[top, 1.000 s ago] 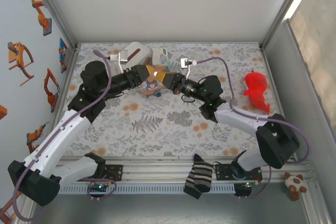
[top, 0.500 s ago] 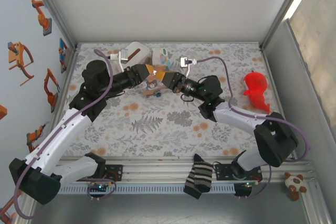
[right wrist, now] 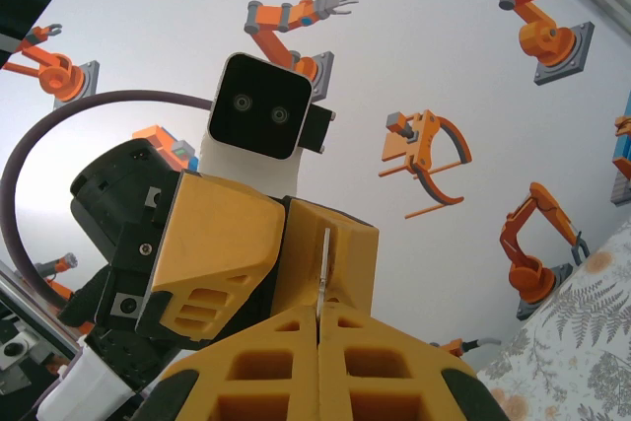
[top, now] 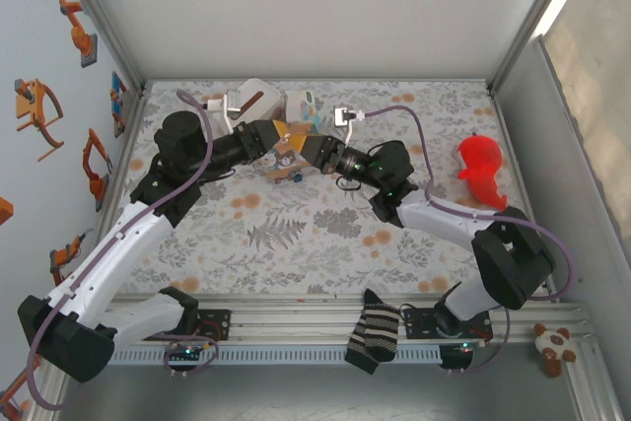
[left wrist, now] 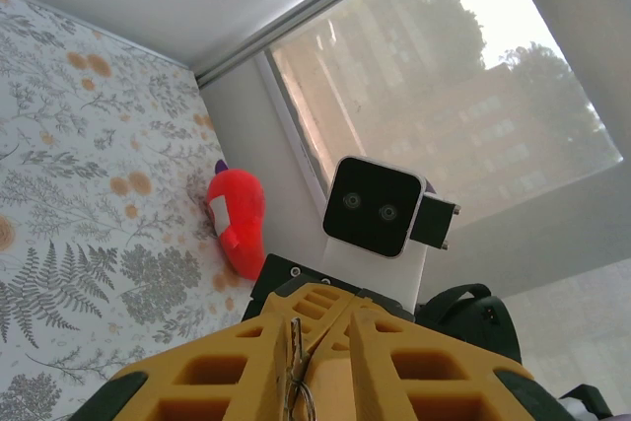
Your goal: Unlock the padlock with the key
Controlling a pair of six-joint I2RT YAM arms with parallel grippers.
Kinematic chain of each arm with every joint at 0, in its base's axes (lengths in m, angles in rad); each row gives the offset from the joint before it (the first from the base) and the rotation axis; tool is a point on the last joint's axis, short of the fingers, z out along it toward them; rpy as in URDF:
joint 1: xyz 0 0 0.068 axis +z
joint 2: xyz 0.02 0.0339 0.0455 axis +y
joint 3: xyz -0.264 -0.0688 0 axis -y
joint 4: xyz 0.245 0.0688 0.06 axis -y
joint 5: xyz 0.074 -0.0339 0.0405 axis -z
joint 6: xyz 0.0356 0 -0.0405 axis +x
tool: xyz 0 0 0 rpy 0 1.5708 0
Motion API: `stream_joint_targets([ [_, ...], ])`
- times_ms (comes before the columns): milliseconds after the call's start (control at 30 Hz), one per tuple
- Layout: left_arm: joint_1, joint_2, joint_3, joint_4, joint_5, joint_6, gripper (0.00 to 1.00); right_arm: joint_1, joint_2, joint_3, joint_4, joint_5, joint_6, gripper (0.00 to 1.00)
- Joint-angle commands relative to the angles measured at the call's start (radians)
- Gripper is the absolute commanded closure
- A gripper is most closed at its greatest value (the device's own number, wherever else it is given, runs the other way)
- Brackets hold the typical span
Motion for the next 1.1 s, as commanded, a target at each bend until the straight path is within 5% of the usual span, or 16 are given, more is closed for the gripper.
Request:
stream_joint_targets([
  [0, -0.003, -0.003, 0.028, 0.02, -0.003, 0.018, 0.79, 0.008, 0.011, 0.038, 0.048, -0.023, 0.019, 1.0],
  [533, -0.004, -0.039, 0.026, -0.044, -0.053, 0.067, 1.0, 0.009, 0.021, 0.04, 0.068, -0.03, 0.04, 1.0],
  [733, -0.005, -0.07, 0.097, -0.271, -0.142, 0.235, 1.0, -0.023, -0.035, -0.03, 0.019, 0.015, -0.013, 0.77],
  [933, -0.019, -0.052, 0.202, -0.562, -0.288, 0.419, 1.0, -0.039, -0.169, -0.05, -0.321, 0.048, -0.233, 0.59],
  [1067, -0.028, -0.039, 0.219, -0.605, -0.3, 0.444, 1.0, -0.039, -0.209, -0.037, -0.396, 0.041, -0.273, 0.5],
])
